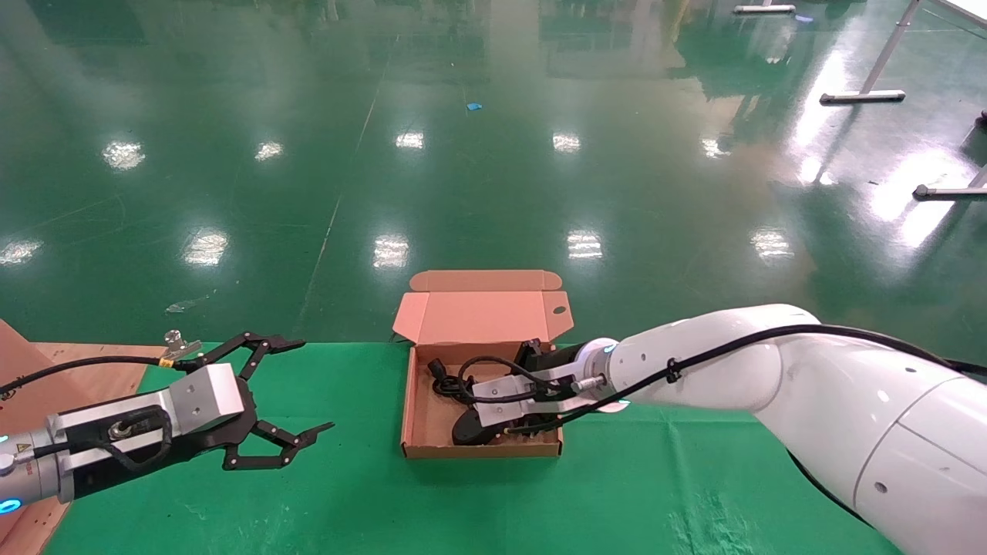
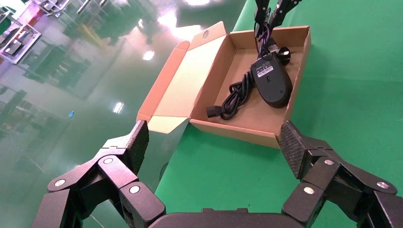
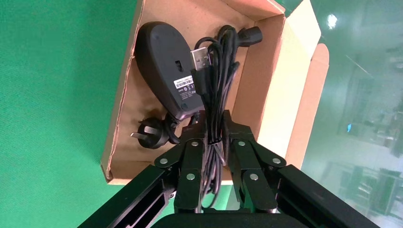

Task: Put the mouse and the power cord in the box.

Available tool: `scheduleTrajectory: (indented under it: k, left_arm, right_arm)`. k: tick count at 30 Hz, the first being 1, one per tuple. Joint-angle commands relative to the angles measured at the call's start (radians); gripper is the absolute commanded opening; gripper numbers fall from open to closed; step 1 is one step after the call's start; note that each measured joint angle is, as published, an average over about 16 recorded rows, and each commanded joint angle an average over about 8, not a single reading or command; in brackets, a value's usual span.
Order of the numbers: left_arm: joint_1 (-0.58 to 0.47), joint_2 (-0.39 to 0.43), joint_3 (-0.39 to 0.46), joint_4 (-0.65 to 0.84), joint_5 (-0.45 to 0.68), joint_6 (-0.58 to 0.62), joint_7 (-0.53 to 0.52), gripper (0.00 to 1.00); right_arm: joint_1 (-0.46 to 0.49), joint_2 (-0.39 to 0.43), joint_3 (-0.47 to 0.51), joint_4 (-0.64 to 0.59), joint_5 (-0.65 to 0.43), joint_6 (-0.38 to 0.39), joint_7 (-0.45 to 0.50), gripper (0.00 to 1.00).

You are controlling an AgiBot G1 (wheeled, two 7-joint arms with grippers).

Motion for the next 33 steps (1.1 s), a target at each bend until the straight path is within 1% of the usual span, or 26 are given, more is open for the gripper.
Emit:
scheduleTrajectory:
  k: [1, 14, 19, 23, 33]
  left_arm:
    - [0.000, 0.000, 0.000, 0.000, 0.000, 0.000, 0.000, 1.00]
    - [-0.001, 0.001, 0.001, 0.000, 0.001, 0.000, 0.000, 1.00]
    - [0.000, 0.001, -0.002, -0.003, 0.001, 0.004, -0.006, 1.00]
    - [0.005, -0.002, -0.021, -0.021, -0.001, 0.024, -0.038, 1.00]
    - [0.028, -0.012, -0.102, -0.098, -0.008, 0.113, -0.174, 1.00]
  right_arm:
    - [-0.001, 0.000, 0.001, 0.000, 0.001, 0.000, 0.000, 1.00]
    - [0.002, 0.000, 0.003, 0.003, -0.005, -0.002, 0.001, 1.00]
    - [-0.007, 0.012, 0.022, 0.014, 0.006, -0.016, 0.006, 1.00]
    - [-0.035, 0.047, 0.078, 0.044, 0.041, -0.055, 0.020, 1.00]
    - [-0.139, 0.172, 0.280, 0.152, 0.168, -0.196, 0.070, 1.00]
